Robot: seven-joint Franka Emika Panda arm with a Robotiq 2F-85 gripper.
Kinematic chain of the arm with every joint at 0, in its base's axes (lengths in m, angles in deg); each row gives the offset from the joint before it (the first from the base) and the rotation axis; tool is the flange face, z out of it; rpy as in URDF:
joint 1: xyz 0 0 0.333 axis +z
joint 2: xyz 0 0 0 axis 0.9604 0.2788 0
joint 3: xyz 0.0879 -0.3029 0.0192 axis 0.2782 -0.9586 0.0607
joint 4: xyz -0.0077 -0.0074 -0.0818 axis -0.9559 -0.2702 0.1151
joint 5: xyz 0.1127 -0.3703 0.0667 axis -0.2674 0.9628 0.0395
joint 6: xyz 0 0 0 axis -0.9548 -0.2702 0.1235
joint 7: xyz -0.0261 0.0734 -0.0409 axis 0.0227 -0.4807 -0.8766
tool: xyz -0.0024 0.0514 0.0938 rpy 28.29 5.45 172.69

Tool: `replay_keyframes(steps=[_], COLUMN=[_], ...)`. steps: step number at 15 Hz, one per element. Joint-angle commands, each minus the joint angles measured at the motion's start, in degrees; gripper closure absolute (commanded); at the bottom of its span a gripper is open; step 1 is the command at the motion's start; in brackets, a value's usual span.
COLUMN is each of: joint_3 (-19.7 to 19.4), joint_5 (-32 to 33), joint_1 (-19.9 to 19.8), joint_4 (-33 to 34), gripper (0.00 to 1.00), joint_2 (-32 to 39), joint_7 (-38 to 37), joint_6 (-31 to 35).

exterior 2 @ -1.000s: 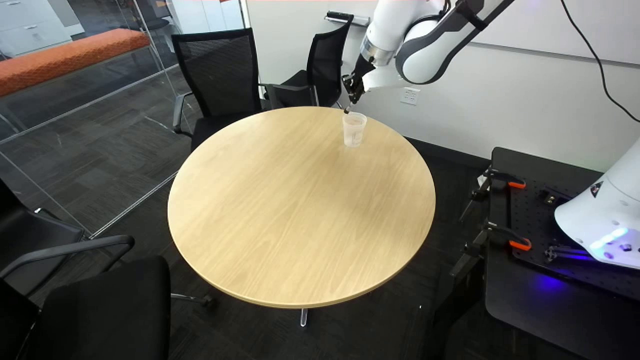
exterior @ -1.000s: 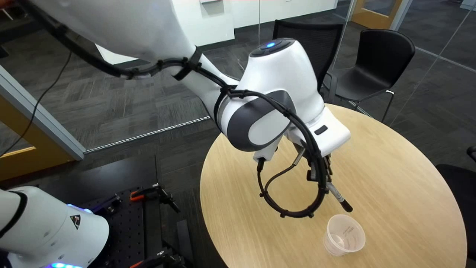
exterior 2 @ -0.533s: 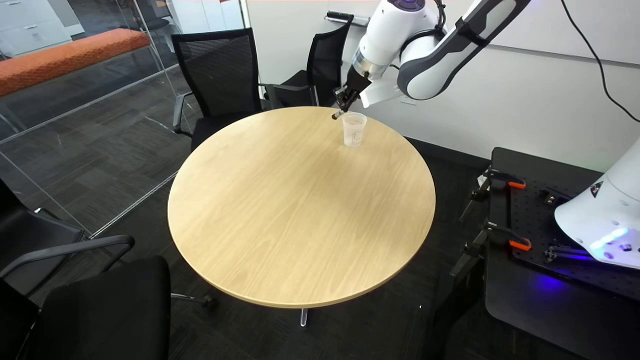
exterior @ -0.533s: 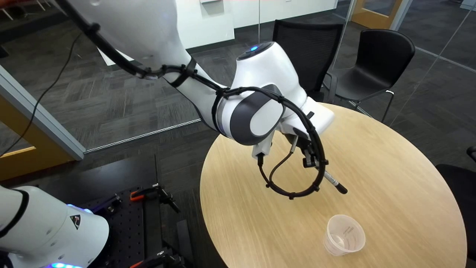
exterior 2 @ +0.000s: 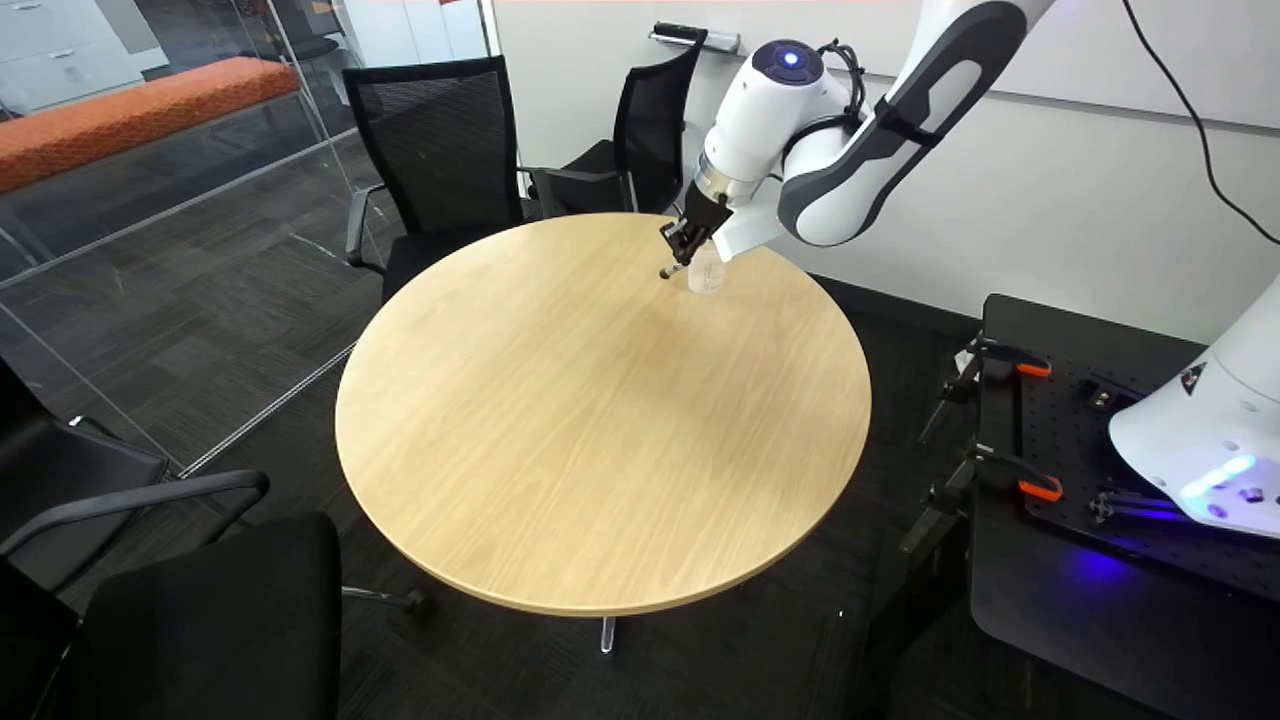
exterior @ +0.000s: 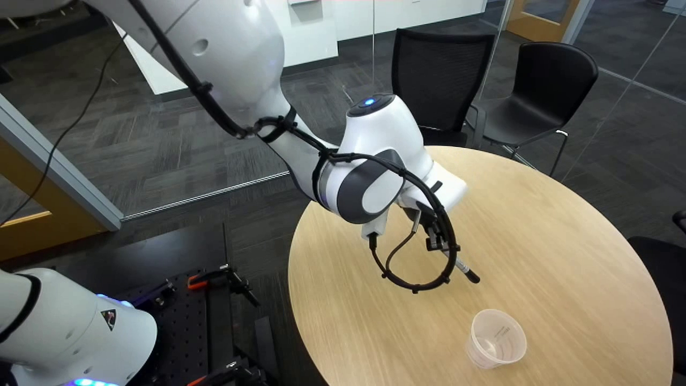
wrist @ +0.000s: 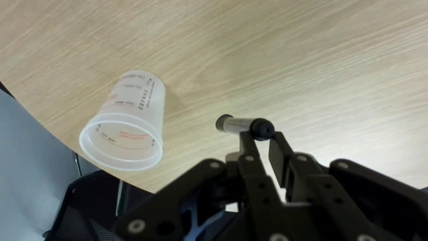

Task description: Remove the marker from the cup and then move the cup to the left

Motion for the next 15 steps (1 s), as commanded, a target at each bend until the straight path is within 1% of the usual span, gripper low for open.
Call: replay_keyframes(steps=[1, 7, 8, 9, 12, 13, 15], joint_3=[1.04, 0.36, 0.12, 0.17, -0.11, -0.46, -2.33], joint_5=[-6.75, -15.66, -16.58, -17.46, -19.32, -19.96, -21.53], joint_1=[-0.75, 0.25, 0.54, 0.55, 0.62, 0.71, 1.67], joint_4=[3.98, 9.77, 10.44, 11.04, 11.22, 10.84, 9.52], gripper=[0.96, 0.96, 0.58, 0.57, 0.37, 0.28, 0.13], joint_2=[5.04, 12.36, 13.2, 13.82, 13.87, 13.42, 11.94], joint_7=[6.81, 13.41, 14.04, 14.73, 16.08, 15.97, 14.66], joint_6=[0.31, -2.2, -2.77, -3.31, -4.15, -4.23, -4.59])
